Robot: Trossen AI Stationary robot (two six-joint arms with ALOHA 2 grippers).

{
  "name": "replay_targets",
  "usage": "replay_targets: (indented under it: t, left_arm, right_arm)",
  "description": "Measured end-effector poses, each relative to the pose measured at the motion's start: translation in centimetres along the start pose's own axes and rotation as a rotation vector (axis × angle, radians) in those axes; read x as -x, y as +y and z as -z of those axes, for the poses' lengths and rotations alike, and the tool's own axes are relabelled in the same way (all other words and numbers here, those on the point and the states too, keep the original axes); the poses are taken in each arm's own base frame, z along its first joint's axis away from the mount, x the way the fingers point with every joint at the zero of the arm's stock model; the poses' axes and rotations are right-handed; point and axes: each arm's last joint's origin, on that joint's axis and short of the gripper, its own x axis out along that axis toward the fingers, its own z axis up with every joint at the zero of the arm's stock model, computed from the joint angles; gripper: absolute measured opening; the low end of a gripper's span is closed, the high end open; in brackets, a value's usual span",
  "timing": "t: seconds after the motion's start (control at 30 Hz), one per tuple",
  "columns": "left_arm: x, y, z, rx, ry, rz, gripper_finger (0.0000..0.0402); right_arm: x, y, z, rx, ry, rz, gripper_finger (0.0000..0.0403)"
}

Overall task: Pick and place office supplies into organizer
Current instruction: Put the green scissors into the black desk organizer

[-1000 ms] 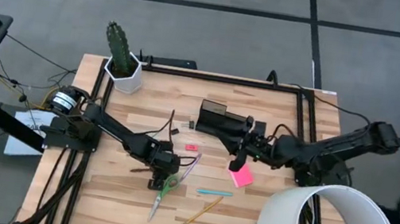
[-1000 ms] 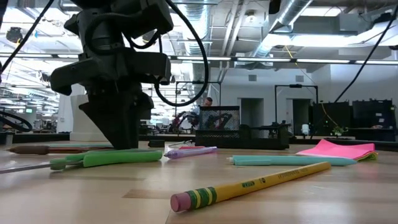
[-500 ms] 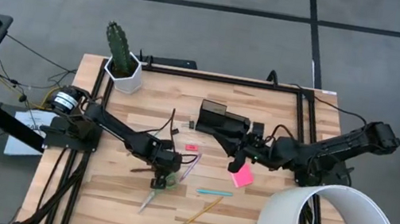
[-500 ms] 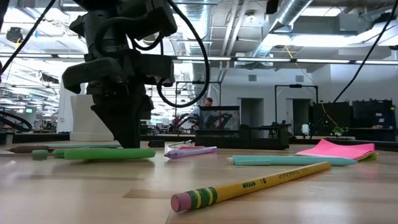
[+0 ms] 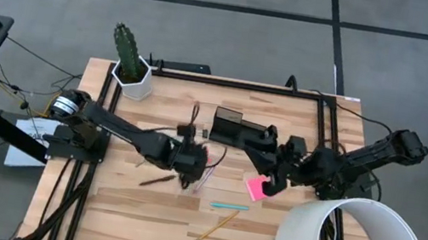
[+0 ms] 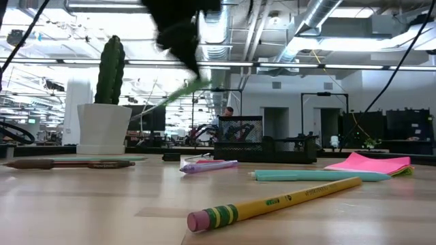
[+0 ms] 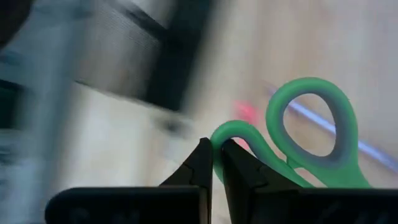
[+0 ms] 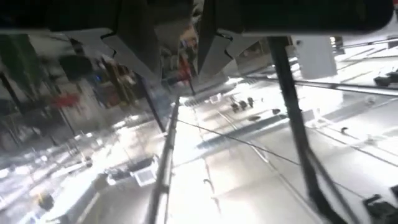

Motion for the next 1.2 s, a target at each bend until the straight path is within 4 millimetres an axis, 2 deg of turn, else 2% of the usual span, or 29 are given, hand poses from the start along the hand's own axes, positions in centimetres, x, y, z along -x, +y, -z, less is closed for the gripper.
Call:
replay_targets:
  t: [0.13, 0.3, 0.47, 0.63, 0.73, 0.83, 0.9, 1.0, 1.13, 1.2]
  left_arm:
    - [1.7, 3.6, -3.6, -0.036, -0.11, -0.304, 0.0003]
    - [1.6, 8.1, -6.8, 0.028, -0.194, -0.558, 0.0002]
    - [0.1, 11.8, -8.3, 0.136, -0.298, -0.598, 0.0003]
    - [-2.1, 14.6, -8.4, 0.161, -0.307, -0.632, 0.0002]
    - [-2.8, 14.0, -7.7, 0.144, -0.277, -0.539, 0.0002]
    - [-2.6, 11.2, -6.5, 0.185, -0.21, -0.394, 0.0002]
    - [-2.5, 9.7, -5.8, 0.157, -0.146, -0.361, 0.0001]
    - [-2.5, 8.8, -4.6, 0.123, -0.05, -0.332, 0.0001]
    - [-2.5, 7.9, -3.4, 0.199, 0.034, -0.146, 0.0]
    - [-2.5, 7.6, -2.9, 0.221, 0.077, -0.107, 0.0]
  right_arm:
    - [0.1, 0.3, 0.2, 0.012, 0.011, -0.007, 0.0098]
    - [0.2, 0.5, 0.3, -0.01, 0.016, -0.014, 0.0098]
    - [0.4, 1.0, 0.3, -0.024, 0.02, -0.028, 0.0098]
    - [0.5, 1.3, 0.2, -0.035, 0.015, -0.039, 0.0098]
    - [0.5, 1.4, 0.0, -0.02, -0.006, -0.042, 0.0098]
    - [0.5, 1.5, 0.1, 0.0, 0.0, -0.042, 0.0098]
    - [0.5, 1.4, 0.0, 0.009, -0.004, -0.042, 0.0098]
    - [0.5, 1.4, 0.0, 0.016, -0.003, -0.043, 0.0098]
    - [0.3, 0.9, 0.2, 0.037, 0.019, -0.029, 0.0098]
    - [0.2, 0.6, 0.3, 0.047, 0.029, -0.018, 0.0098]
